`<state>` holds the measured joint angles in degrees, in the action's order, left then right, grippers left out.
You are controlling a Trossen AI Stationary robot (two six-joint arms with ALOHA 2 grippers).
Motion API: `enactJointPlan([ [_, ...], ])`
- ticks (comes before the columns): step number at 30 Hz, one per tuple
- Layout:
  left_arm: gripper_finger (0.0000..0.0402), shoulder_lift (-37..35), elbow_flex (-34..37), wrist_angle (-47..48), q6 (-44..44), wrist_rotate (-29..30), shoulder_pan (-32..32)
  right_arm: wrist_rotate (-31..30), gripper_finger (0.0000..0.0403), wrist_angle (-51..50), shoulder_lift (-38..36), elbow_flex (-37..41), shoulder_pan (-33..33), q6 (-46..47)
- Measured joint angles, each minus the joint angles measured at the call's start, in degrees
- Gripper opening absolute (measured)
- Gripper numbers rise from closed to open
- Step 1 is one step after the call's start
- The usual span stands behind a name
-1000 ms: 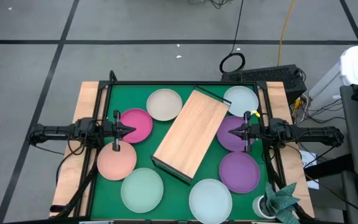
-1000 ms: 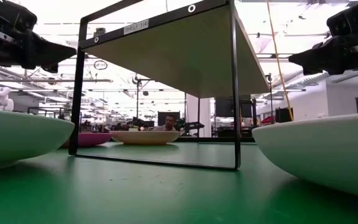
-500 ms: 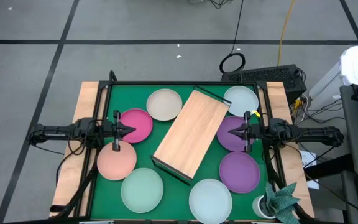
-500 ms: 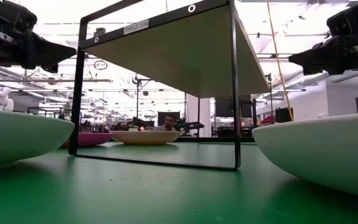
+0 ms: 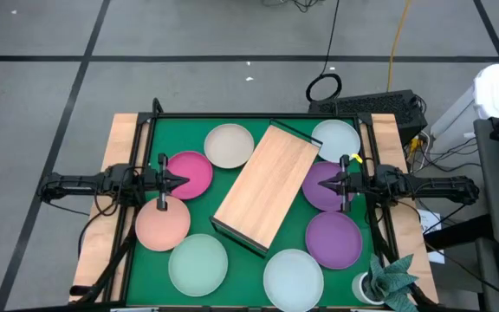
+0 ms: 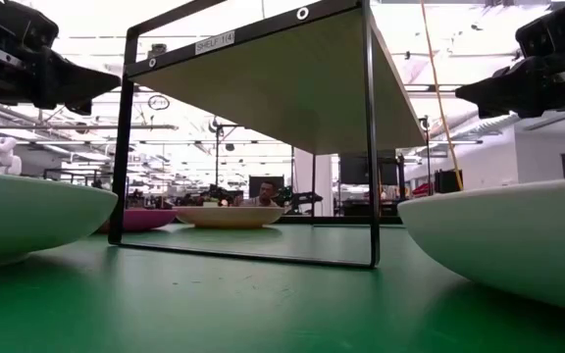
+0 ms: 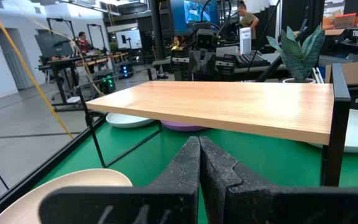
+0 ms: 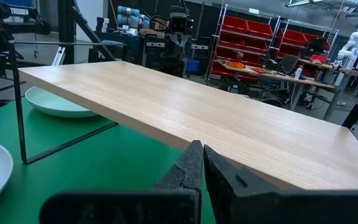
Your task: Place and stack plates onto a shelf
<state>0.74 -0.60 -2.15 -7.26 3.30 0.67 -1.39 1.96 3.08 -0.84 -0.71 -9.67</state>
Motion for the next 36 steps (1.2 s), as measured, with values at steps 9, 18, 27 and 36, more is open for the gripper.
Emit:
enactJointPlan([
  [9, 0.0001, 0.0, 0.0, 0.0, 0.0, 0.0, 0.0, 0.0, 0.0, 0.0, 0.0, 0.0, 0.0, 0.0],
  [18, 0.0001, 0.0, 0.0, 0.0, 0.0, 0.0, 0.0, 0.0, 0.0, 0.0, 0.0, 0.0, 0.0, 0.0],
  [27, 0.0001, 0.0, 0.0, 0.0, 0.0, 0.0, 0.0, 0.0, 0.0, 0.0, 0.0, 0.0, 0.0, 0.0],
  [36, 0.0001, 0.0, 0.0, 0.0, 0.0, 0.0, 0.0, 0.0, 0.0, 1.4, 0.0, 0.0, 0.0, 0.0],
])
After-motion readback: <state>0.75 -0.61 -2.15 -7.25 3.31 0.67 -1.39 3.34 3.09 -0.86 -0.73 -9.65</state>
